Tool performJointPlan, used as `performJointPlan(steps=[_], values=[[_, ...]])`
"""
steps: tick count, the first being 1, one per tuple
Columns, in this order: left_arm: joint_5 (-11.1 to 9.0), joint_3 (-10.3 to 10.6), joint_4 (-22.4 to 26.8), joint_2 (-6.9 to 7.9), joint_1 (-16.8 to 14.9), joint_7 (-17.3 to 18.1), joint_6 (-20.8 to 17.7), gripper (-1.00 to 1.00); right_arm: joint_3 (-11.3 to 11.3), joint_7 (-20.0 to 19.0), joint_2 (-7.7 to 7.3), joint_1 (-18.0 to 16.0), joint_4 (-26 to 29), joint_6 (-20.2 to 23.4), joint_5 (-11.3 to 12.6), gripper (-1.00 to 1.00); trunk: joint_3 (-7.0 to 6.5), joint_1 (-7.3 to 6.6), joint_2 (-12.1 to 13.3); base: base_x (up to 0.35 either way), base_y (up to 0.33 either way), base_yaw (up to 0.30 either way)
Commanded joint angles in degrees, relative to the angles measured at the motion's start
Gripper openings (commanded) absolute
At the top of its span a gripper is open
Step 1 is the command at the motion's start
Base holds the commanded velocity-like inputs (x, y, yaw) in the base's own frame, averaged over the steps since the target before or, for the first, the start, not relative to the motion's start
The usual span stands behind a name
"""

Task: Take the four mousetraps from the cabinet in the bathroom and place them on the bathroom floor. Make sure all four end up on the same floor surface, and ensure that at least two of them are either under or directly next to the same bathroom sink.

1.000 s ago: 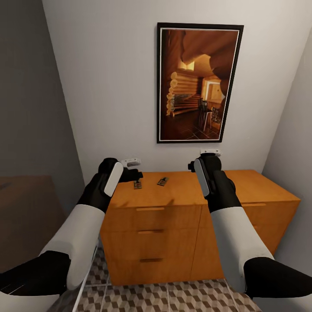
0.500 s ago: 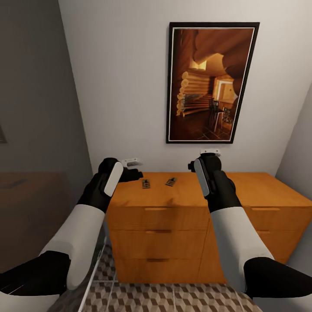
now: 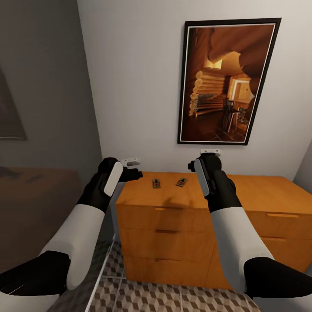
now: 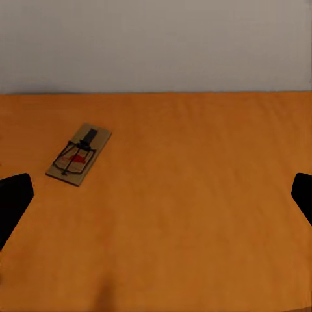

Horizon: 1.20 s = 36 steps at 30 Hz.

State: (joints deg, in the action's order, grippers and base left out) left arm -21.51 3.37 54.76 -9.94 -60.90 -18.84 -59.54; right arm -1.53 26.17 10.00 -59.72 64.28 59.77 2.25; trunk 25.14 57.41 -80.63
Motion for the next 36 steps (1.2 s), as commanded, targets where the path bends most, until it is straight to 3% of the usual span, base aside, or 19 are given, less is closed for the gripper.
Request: performJointPlan(steps=[1,36], values=[[-0.59,0.07,0.05,0.01,-0.05,-0.59,-0.14,1.0,-0.05,0.32,0.0,-0.05,0.07,0.23,0.28,1.0,0.07,0.0,-0.04,0.0,0.0,0.036],[-0.55,0.1,0.16,-0.04,-0.05,-0.59,-0.14,1.0,-0.14,0.37,0.0,-0.05,2.83,0.23,0.14,1.0,-1.46,0.0,-0.04,0.0,0.0,-0.023]])
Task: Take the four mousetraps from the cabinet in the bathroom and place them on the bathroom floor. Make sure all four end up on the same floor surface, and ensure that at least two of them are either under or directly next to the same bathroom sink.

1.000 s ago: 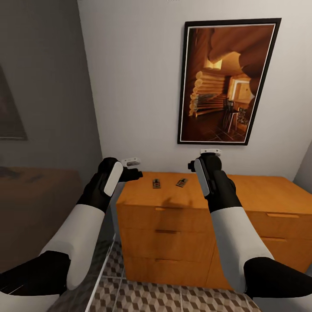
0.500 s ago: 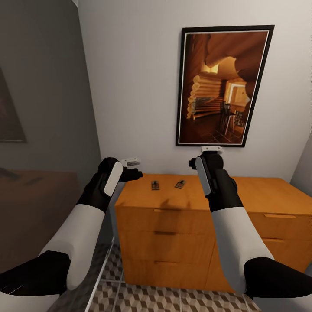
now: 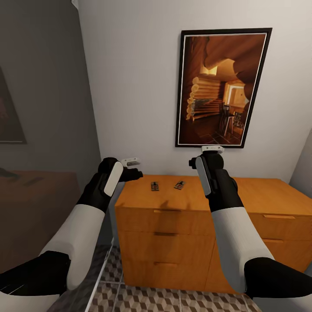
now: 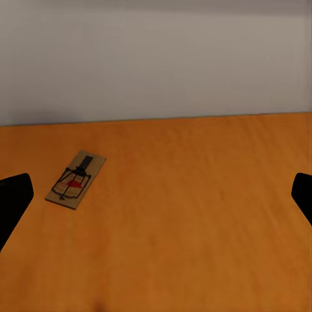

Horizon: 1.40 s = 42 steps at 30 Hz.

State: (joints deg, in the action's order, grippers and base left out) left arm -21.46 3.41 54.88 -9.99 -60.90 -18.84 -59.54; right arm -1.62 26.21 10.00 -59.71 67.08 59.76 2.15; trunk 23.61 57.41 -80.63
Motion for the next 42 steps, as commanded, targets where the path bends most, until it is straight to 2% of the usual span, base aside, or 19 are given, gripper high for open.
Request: performJointPlan(steps=[1,9,34,42], values=[[-0.6,0.08,0.05,0.02,-0.05,-0.59,-0.14,1.0,-0.05,0.33,0.0,-0.05,0.02,0.24,0.23,1.0,0.07,0.0,-0.04,0.0,0.0,-0.003],[-0.63,0.07,-0.04,0.07,-0.04,-0.59,-0.14,1.0,-0.05,0.33,0.0,-0.05,-0.27,0.24,0.38,1.0,0.05,0.0,-0.04,0.103,0.0,-0.001],[-0.7,0.03,-0.12,0.13,-0.06,-0.59,-0.14,1.0,-0.18,0.25,0.0,-0.05,-1.53,0.24,1.04,1.0,0.05,0.0,-0.04,0.279,0.0,0.0],[-0.72,0.02,-0.11,0.09,-0.04,-0.59,-0.14,1.0,-0.08,0.17,0.0,-0.05,-5.3,0.24,4.68,1.0,0.05,0.0,-0.04,0.063,0.0,0.0]])
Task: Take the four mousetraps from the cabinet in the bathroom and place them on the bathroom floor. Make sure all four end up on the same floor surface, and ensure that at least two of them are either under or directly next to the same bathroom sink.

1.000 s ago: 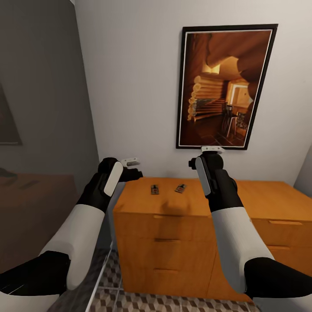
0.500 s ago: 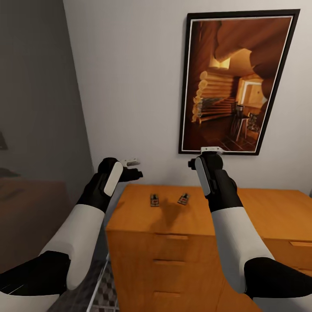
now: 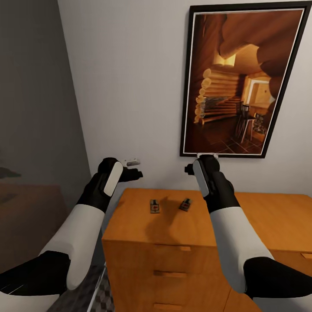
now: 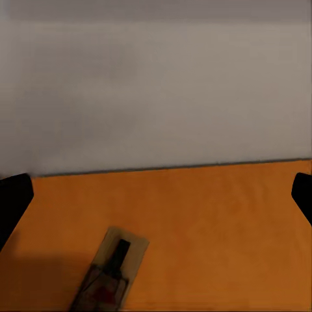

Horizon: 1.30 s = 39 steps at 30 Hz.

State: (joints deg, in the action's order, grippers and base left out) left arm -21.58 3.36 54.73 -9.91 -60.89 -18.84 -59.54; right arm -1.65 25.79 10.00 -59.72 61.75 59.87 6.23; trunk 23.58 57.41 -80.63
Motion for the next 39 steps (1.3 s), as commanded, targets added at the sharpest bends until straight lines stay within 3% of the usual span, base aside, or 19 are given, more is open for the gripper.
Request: performJointPlan(steps=[1,6,12,39], values=[[-0.61,0.07,0.04,0.0,-0.05,-0.59,-0.14,1.0,-0.05,0.59,0.0,-0.05,-0.72,0.13,1.34,1.0,0.07,0.0,-0.04,0.025,0.0,0.0],[-0.64,0.07,0.03,-0.01,-0.03,-0.59,-0.14,1.0,-0.03,0.58,0.0,-0.05,-4.51,0.13,4.48,1.0,0.07,0.0,-0.04,0.013,0.0,0.0],[-0.65,0.07,0.03,-0.02,-0.04,-0.59,-0.14,1.0,-0.03,0.6,0.0,-0.05,-7.23,0.13,5.84,1.0,0.07,0.0,-0.04,0.005,0.0,0.0],[-0.73,0.08,0.03,-0.02,-0.04,-0.59,-0.14,1.0,0.1,0.66,0.0,-0.05,-10.22,0.13,6.44,1.0,0.07,0.0,-0.04,0.0,0.0,0.0]])
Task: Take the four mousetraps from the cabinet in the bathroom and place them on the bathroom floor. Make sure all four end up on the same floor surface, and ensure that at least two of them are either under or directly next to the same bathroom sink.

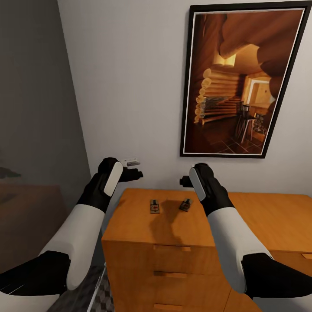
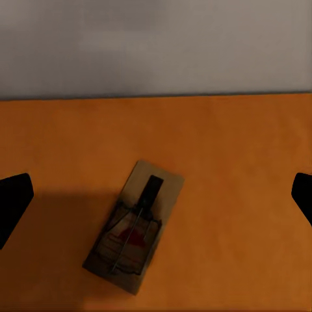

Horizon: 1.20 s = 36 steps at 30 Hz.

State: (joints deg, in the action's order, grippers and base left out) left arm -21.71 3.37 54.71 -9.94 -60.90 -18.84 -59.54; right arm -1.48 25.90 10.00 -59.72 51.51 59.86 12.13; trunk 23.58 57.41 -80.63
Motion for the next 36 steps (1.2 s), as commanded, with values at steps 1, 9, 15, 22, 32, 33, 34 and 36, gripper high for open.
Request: performJointPlan(steps=[1,9,15,22,32,33,34,36], values=[[-0.6,0.07,0.04,0.01,-0.04,-0.59,-0.14,1.0,-0.04,0.55,0.0,-0.05,-0.31,0.14,0.56,1.0,0.07,0.0,-0.04,0.0,0.0,0.0],[-0.61,0.06,0.04,-0.01,-0.02,-0.59,-0.14,1.0,0.19,0.56,0.0,-0.05,-1.97,0.14,0.6,1.0,0.07,0.0,-0.04,0.0,0.0,0.0],[-0.61,0.07,0.04,-0.05,-0.04,-0.59,-0.14,1.0,0.29,0.56,0.0,-0.05,-2.38,0.14,0.61,1.0,0.07,0.0,-0.04,0.0,0.0,0.0],[-0.68,0.09,0.04,-0.06,-0.03,-0.59,-0.14,1.0,0.32,0.56,0.0,-0.05,-3.74,0.14,0.62,1.0,0.07,0.0,-0.04,0.0,0.0,0.0],[-0.7,0.07,-0.19,-0.01,-0.04,-0.59,-0.08,1.0,0.21,0.56,0.0,-0.66,-10.1,0.14,1.38,1.0,0.07,0.0,-0.04,0.0,0.0,0.0],[-0.7,0.07,-0.21,-0.01,-0.04,-0.59,-0.07,1.0,0.2,0.56,0.0,-0.99,-10.87,0.14,1.62,1.0,0.07,0.0,-0.04,0.0,0.0,0.0],[-0.7,0.06,-0.23,0.0,-0.05,-0.59,-0.07,1.0,0.21,0.56,0.0,-1.41,-11.67,0.14,1.89,1.0,0.07,0.0,-0.04,0.0,0.0,0.0],[-0.7,0.06,-0.26,0.0,-0.04,-0.59,-0.08,1.0,0.22,0.56,0.0,-2.48,-13.42,0.14,2.53,1.0,0.07,0.0,-0.04,0.0,0.0,0.0]])
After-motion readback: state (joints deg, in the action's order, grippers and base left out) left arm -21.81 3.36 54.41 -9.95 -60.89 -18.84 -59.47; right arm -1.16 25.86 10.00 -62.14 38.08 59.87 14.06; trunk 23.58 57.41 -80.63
